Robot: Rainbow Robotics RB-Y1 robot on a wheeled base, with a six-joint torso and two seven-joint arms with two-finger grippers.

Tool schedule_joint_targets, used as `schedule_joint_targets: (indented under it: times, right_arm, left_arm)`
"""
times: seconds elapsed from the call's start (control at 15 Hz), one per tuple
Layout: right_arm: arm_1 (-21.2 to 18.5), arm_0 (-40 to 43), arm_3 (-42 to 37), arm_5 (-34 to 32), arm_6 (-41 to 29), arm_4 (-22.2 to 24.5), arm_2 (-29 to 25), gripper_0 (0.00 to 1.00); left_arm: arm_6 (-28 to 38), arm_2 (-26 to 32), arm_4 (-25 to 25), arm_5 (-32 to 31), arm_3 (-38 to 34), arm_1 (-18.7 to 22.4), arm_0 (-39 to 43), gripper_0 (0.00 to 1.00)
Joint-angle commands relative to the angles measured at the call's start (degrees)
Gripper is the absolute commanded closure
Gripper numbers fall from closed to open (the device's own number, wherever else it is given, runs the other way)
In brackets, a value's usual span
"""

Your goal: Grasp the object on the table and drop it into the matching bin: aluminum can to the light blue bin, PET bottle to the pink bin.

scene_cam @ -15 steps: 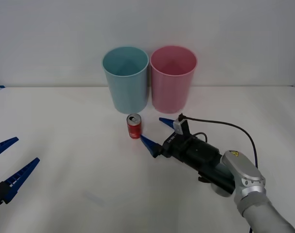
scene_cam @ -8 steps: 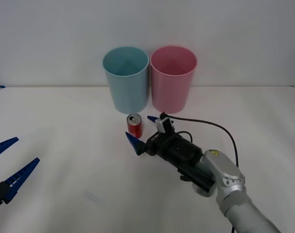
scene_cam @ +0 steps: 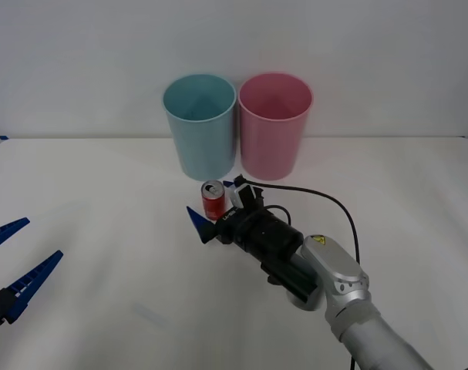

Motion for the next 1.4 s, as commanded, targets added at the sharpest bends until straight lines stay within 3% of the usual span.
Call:
schedule_joint_targets:
  times: [0.07,0.13,0.2,0.27,0.4,1.4]
  right_arm:
    - [0.0,-0.2,0.0,0.6,0.0,0.1,0.5,0.0]
    - [0.0,-0.2,0.0,0.7,0.1,0.0,0.5,0.0]
    - [0.0,-0.2,0.0,1.1,0.3,0.0,0.5,0.42]
    - [0.0,-0.2,0.0,1.4,0.3,-0.3,0.5,0.92]
    - [-0.2,-0.2,0.0,1.8,0.6,-0.4,0.5,1.0]
    - [-0.6,-0.2,-1.1,1.4,0.3,-1.0,0.5,1.0]
  left_arm:
    - [0.0,0.0,0.0,0.0,0.0,0.0,0.0,0.0]
    - [0.0,0.0,0.0,0.0,0.0,0.0,0.0,0.0]
    - [0.0,0.0,0.0,0.0,0.0,0.0,0.0,0.0]
    - [0.0,0.0,0.0,0.0,0.0,0.0,0.0,0.0]
    - [0.0,0.0,0.0,0.0,0.0,0.0,0.0,0.0]
    - [0.0,0.0,0.0,0.0,0.0,0.0,0.0,0.0]
